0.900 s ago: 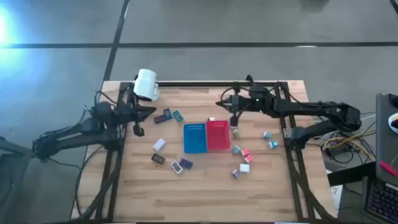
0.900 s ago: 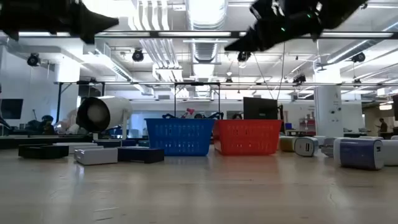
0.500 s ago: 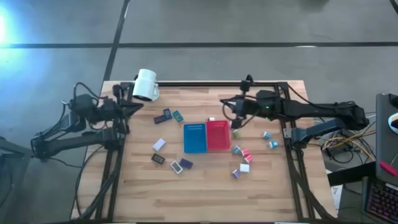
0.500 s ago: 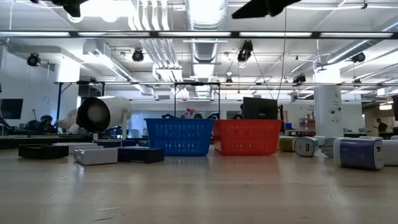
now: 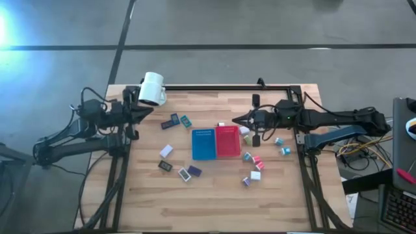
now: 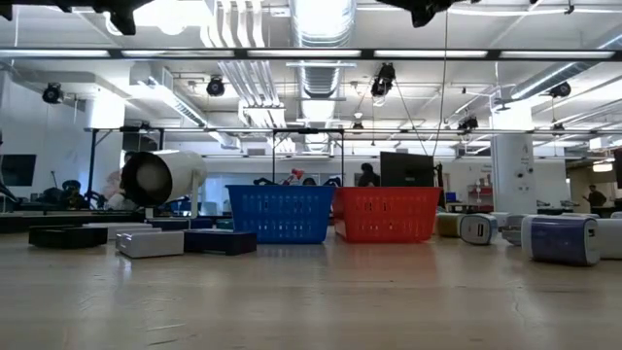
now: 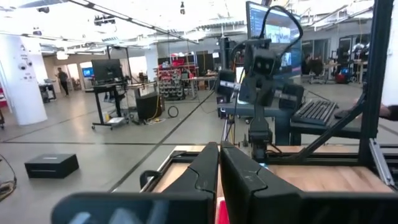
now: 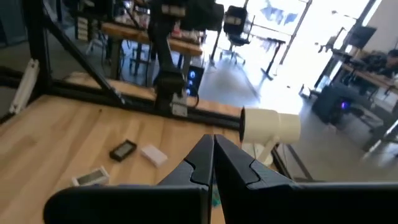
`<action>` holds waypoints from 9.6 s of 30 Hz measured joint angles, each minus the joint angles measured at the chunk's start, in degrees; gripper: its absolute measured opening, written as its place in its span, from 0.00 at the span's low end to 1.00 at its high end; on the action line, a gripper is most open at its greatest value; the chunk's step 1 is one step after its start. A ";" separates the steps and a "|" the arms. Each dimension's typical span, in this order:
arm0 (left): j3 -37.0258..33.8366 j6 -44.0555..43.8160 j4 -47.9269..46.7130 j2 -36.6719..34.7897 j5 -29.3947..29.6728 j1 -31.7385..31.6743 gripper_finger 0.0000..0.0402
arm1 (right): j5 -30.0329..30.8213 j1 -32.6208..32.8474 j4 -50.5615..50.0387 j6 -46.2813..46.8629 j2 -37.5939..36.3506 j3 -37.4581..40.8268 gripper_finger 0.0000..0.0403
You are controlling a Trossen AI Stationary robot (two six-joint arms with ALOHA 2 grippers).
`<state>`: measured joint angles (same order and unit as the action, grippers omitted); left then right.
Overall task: Pick & Place Office items
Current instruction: Put the green charger adapter into the red bin
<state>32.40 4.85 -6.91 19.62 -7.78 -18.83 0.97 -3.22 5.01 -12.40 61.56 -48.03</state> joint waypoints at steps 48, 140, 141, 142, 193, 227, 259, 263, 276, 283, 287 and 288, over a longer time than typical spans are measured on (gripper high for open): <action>-0.72 -1.72 2.54 6.25 -1.63 0.39 0.06 | 3.78 -0.04 2.95 0.85 4.22 -0.07 0.02; 6.91 4.34 -15.08 13.44 3.16 0.38 0.06 | 9.07 -0.15 -46.24 22.25 5.31 -6.66 0.02; 6.88 4.32 -15.43 13.44 3.16 0.37 0.06 | 9.07 -0.15 -46.19 22.25 5.31 -6.74 0.02; 6.88 4.30 -15.73 13.52 3.16 0.39 0.06 | 9.07 -0.15 -46.20 22.27 5.29 -6.74 0.02; 3.08 3.05 2.35 19.63 -6.16 0.50 0.06 | 12.64 -0.13 -22.27 6.05 19.02 -17.13 0.02; 3.28 5.43 -2.83 19.52 -2.52 0.48 0.06 | 4.32 -2.40 -52.66 36.68 17.02 -6.88 0.02; 4.48 5.28 -3.03 18.29 -2.70 0.50 0.06 | -5.85 -4.62 -49.80 38.84 23.24 -2.42 0.49; 4.48 5.43 -3.01 18.28 -2.68 0.50 0.06 | -5.07 -6.46 -47.17 38.53 25.07 -1.58 0.52; 4.48 5.69 -3.56 17.81 -2.54 0.48 0.06 | -6.17 -13.39 -46.44 33.47 34.02 -6.48 0.52; 4.48 5.71 -5.04 17.28 -2.48 0.48 0.06 | -9.97 -13.42 -48.10 31.02 34.15 -11.99 0.52; 4.48 5.83 -5.21 16.81 -2.46 0.48 0.06 | -9.97 -13.42 -48.24 30.17 33.66 -14.35 0.52; 4.48 5.83 -5.23 16.73 -2.46 0.48 0.06 | -9.97 -13.35 -48.33 30.18 33.68 -14.74 0.52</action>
<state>36.88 10.68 -12.14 36.34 -10.24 -18.35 -8.99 -16.58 -43.32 17.78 95.24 -62.76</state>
